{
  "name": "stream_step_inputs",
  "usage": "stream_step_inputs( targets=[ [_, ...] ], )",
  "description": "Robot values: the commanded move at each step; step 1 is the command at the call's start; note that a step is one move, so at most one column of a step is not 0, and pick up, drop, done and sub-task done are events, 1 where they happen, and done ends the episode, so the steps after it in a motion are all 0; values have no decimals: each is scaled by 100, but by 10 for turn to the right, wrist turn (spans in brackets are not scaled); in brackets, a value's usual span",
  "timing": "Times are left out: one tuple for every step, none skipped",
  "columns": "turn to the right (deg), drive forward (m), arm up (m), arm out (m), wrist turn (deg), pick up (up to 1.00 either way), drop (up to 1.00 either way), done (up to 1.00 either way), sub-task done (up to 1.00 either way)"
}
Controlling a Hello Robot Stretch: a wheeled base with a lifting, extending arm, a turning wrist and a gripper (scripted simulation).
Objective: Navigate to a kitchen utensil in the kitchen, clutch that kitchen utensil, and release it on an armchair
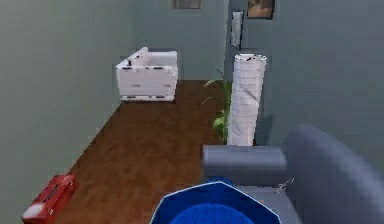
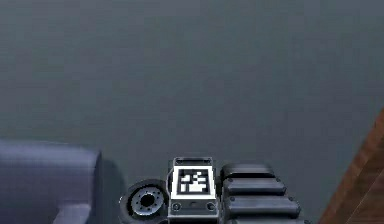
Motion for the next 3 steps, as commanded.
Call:
stream_step_inputs(
  targets=[
    [-150,0,0,0,0,0,0,0,0],
    [450,0,0,0,0,0,0,0,0],
    [120,0,0,0,0,0,0,0,0]
  ],
)
